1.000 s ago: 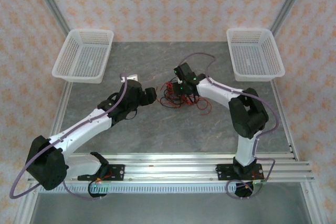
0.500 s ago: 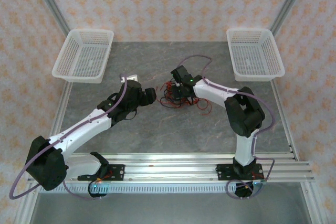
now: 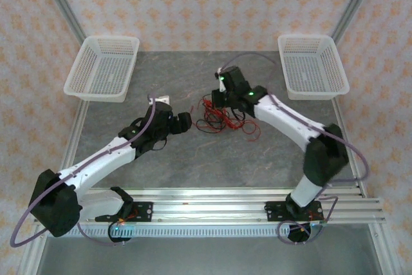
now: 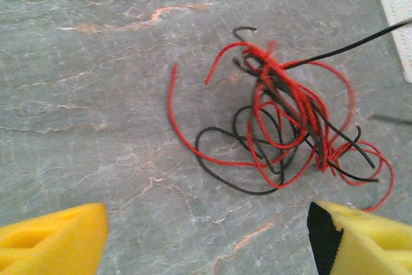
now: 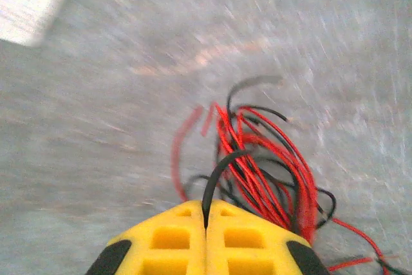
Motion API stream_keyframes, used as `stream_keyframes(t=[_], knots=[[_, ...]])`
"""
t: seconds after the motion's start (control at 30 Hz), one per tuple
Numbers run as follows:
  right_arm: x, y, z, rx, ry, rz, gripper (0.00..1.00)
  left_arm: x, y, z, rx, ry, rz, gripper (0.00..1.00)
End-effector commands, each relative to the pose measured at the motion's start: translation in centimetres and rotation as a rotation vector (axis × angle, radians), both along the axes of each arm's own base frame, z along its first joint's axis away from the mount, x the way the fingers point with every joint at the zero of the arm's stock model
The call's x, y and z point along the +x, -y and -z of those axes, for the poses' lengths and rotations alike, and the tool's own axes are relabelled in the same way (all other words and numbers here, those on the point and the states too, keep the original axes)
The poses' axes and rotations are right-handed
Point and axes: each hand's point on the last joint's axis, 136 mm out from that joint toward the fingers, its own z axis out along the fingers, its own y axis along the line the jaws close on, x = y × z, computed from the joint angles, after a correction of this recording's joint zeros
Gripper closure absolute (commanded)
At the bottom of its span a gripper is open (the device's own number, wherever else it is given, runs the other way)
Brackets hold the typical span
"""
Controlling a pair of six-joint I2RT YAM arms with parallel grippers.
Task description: Untangle the cables
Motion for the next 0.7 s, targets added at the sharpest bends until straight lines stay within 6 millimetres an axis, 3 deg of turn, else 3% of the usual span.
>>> stream_keyframes(t=[0.0,0.13,0.3,0.4,0.5,0.57,0.67], knots=[[-1.8,-1.2,-8.6,0.198,0.124,-0.092,0.97,0.3,1.8,-1.7,-0.055,0.074,0.085,0.18],[-2.9,-1.1,-13.0,0.289,0.169,-0.135,0.97,1.1,3.4,-2.8,-0.097,0.105,0.138,0.18],[-3.9,-1.4,-16.7,0.365,0.206,-0.174,0.97,1.6,6.6,-6.1,-0.203,0.188,0.247,0.18],[-3.8,-1.4,-17.6,0.383,0.212,-0.172,0.97,0.9,8.5,-8.9,-0.249,0.284,0.328,0.17],[-3.7,-1.8,-17.7,0.398,0.199,-0.173,0.97,0.5,8.9,-10.6,-0.27,0.354,0.353,0.14],[-3.7,-2.0,-17.4,0.414,0.185,-0.18,0.97,1.0,8.5,-10.6,-0.258,0.362,0.319,0.13],[-3.9,-2.3,-17.3,0.445,0.171,-0.186,0.97,2.6,7.8,-8.9,-0.191,0.319,0.239,0.12]])
